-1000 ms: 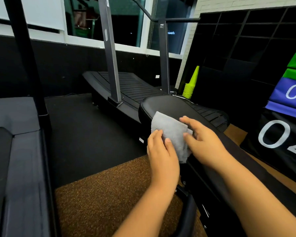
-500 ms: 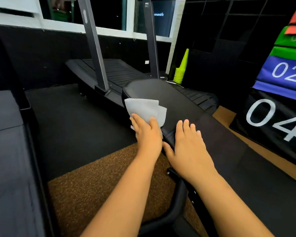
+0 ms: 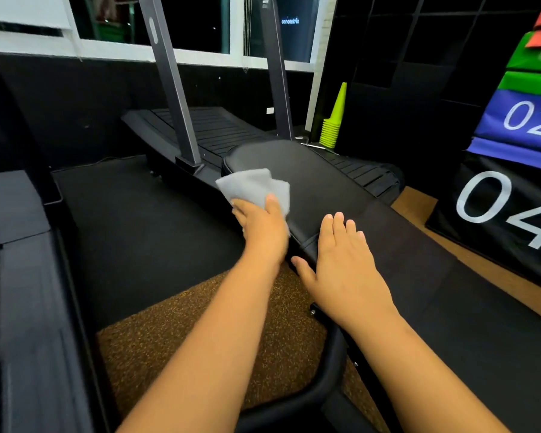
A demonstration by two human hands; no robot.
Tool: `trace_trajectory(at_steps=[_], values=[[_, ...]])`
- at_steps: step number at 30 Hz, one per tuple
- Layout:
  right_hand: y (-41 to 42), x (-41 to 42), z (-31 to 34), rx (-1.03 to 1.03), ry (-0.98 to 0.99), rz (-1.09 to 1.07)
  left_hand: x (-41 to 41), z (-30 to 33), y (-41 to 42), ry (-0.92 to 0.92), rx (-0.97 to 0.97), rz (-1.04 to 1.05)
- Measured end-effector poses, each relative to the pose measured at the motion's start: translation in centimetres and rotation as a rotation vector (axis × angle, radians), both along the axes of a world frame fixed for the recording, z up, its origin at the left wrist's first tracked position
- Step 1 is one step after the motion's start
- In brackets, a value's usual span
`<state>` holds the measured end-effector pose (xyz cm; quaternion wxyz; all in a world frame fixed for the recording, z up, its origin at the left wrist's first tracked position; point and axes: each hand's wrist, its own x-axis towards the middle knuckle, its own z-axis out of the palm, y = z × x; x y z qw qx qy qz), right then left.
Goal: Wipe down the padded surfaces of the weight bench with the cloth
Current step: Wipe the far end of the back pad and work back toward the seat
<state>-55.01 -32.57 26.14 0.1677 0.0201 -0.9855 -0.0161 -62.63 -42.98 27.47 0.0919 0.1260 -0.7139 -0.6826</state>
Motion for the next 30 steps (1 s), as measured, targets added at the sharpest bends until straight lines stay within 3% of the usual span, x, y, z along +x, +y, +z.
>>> trace_trajectory(at_steps=[3,11,19,25,30], values=[[0.0,-0.1,-0.1,-0.003,0.007,-0.001,1.7,-1.6,1.1,0.059,-0.022,-0.053],[0.0,-0.1,-0.2,-0.006,0.007,-0.011,-1.3,0.9,-0.5,-0.003,0.000,0.029],[-0.1,0.2,0.2,-0.074,-0.039,0.004,4.6,-2.6,1.3,0.080,0.019,-0.166],[-0.4,-0.5,1.5,-0.044,-0.142,-0.020,-0.9,0.1,-0.4,-0.109,0.027,-0.040],[-3.1,-3.1,4.2,-0.030,-0.168,0.090,-4.0,1.8,-3.5,-0.134,0.070,-0.012]])
